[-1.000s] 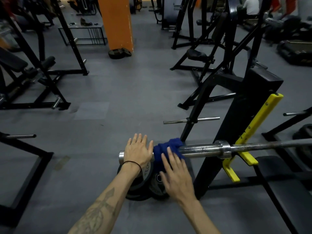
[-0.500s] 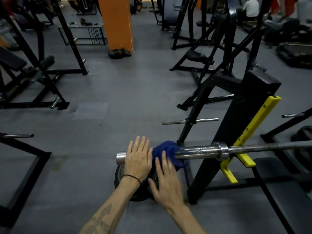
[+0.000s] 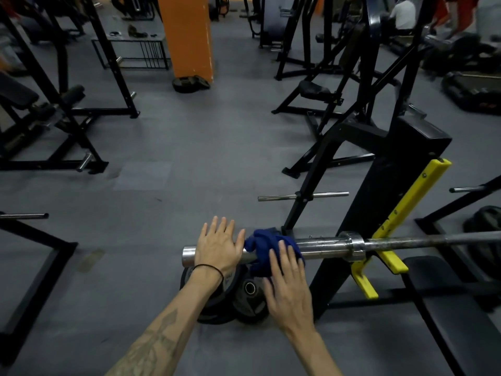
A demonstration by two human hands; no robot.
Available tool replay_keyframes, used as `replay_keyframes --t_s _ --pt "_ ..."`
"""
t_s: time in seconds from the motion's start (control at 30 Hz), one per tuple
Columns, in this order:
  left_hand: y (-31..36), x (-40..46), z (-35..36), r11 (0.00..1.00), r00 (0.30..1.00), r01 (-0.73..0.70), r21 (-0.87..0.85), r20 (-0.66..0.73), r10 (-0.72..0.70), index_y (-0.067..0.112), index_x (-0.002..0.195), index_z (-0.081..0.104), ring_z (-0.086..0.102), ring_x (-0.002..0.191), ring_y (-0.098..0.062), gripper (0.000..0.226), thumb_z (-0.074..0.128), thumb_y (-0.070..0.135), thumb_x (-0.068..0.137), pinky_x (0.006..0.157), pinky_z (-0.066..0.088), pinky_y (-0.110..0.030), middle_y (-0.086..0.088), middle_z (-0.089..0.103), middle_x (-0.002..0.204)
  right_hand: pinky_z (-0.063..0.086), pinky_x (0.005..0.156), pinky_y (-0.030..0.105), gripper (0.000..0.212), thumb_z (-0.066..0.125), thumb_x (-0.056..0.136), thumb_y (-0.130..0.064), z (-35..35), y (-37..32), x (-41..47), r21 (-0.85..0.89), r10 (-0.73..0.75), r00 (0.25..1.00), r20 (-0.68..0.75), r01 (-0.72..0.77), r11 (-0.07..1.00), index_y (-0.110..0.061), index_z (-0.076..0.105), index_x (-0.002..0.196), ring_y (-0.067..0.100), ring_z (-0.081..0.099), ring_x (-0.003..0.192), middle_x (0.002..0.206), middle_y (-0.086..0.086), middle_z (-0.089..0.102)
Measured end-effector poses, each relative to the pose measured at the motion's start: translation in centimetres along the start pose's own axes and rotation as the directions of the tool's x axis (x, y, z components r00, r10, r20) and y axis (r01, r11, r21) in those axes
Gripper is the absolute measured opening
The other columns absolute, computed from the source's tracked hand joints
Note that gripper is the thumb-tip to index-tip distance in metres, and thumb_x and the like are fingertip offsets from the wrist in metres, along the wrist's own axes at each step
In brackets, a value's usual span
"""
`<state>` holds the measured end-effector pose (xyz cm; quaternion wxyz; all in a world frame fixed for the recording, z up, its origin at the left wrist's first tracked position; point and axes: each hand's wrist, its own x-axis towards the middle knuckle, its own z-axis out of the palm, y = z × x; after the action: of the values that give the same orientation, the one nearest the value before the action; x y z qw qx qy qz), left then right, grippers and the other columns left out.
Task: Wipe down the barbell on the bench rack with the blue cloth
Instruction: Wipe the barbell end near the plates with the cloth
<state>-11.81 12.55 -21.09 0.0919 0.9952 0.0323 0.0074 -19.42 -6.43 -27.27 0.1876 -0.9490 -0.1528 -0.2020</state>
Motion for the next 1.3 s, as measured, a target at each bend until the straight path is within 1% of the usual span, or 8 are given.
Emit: replay_keyframes --t_s 0.33,0.47,0.6,0.7,0.9,1.07,1.2,1.3 --pt "-0.1 0.6 -0.7 0.999 0.998 -0.003 -0.048 0.058 0.006 0.016 0.152 0.041 0.025 0.151 -0.025 0.062 0.022 0.052 0.105 0.123 0.019 -0.043 -0.007 0.038 0.158 0.017 0.126 0.05 0.07 0.047 0.103 -0.041 0.2 -0.8 -0.6 0.056 0.078 0.997 -0.028 -0.077 0.995 -0.008 0.028 0.162 0.031 0.012 0.159 0.173 0.011 0.012" --pt "0.0 0.3 -0.5 1.0 1.0 -0.006 -0.017 0.023 0.006 0.015 0.149 0.046 0.026 0.15 -0.025 0.062 0.019 0.05 0.106 0.124 0.017 -0.044 -0.008 0.041 0.157 0.021 0.125 0.049 0.07 0.05 0.102 -0.042 0.6 -1.2 -1.0 0.015 -0.118 0.992 0.038 0.117 0.993 -0.009 0.031 0.161 0.028 0.016 0.159 0.173 0.01 0.014" --pt "1.1 -1.8 0.7 0.997 0.991 -0.07 -0.009 -0.114 0.069 0.011 0.131 0.065 0.046 0.14 -0.029 0.065 0.022 0.049 0.101 0.117 0.033 -0.05 -0.01 0.059 0.141 0.017 0.125 0.05 0.067 0.044 0.104 -0.04 0.2 -0.9 -1.0 0.092 0.147 0.989 -0.029 -0.143 0.985 -0.007 0.029 0.161 0.03 0.012 0.159 0.173 0.01 0.011" --pt "1.6 -2.0 1.3 0.997 0.986 -0.08 -0.016 -0.147 0.077 0.01 0.125 0.07 0.052 0.134 -0.031 0.059 0.028 0.044 0.101 0.113 0.038 -0.052 -0.01 0.065 0.134 0.017 0.126 0.044 0.072 0.049 0.102 -0.044 1.0 -2.5 -1.0 0.1 -0.034 0.999 0.032 0.03 0.995 -0.008 0.031 0.161 0.03 0.015 0.159 0.173 0.011 0.014" --pt "1.6 -0.4 0.7 0.999 0.996 -0.053 -0.005 -0.067 0.052 0.015 0.145 0.052 0.036 0.147 -0.027 0.073 0.013 0.054 0.098 0.123 0.023 -0.046 -0.007 0.05 0.151 0.011 0.128 0.047 0.075 0.048 0.101 -0.043 0.1 -0.8 -0.3 0.123 0.152 0.988 -0.037 -0.146 0.982 -0.009 0.023 0.163 0.032 0.008 0.16 0.173 0.01 0.009" --pt "1.3 0.6 0.1 0.998 0.999 -0.033 -0.05 0.002 0.033 0.018 0.155 0.034 0.016 0.154 -0.022 0.072 0.013 0.057 0.099 0.126 0.009 -0.042 -0.004 0.031 0.163 0.009 0.129 0.043 0.075 0.051 0.101 -0.043 0.1 -0.4 -0.3 0.036 -0.133 0.99 0.041 0.132 0.991 -0.01 0.026 0.163 0.028 0.014 0.159 0.173 0.01 0.011" --pt "1.4 0.9 -0.2 0.998 0.999 -0.022 -0.064 0.038 0.024 0.019 0.156 0.033 0.015 0.154 -0.021 0.064 0.021 0.055 0.104 0.125 0.008 -0.042 -0.003 0.029 0.163 0.012 0.127 0.049 0.071 0.045 0.103 -0.042 -0.1 -0.3 0.0 0.102 0.143 0.988 -0.056 -0.137 0.985 -0.009 0.025 0.163 0.032 0.011 0.159 0.173 0.011 0.011" --pt "1.3 0.9 -0.3 0.997 0.998 -0.012 -0.075 0.058 0.017 0.019 0.156 0.032 0.015 0.154 -0.021 0.064 0.022 0.054 0.104 0.125 0.008 -0.042 -0.003 0.028 0.164 0.014 0.128 0.045 0.075 0.049 0.102 -0.047 0.7 -2.3 -0.2 0.125 -0.061 0.997 0.035 0.057 0.991 -0.008 0.028 0.162 0.03 0.013 0.159 0.172 0.012 0.014"
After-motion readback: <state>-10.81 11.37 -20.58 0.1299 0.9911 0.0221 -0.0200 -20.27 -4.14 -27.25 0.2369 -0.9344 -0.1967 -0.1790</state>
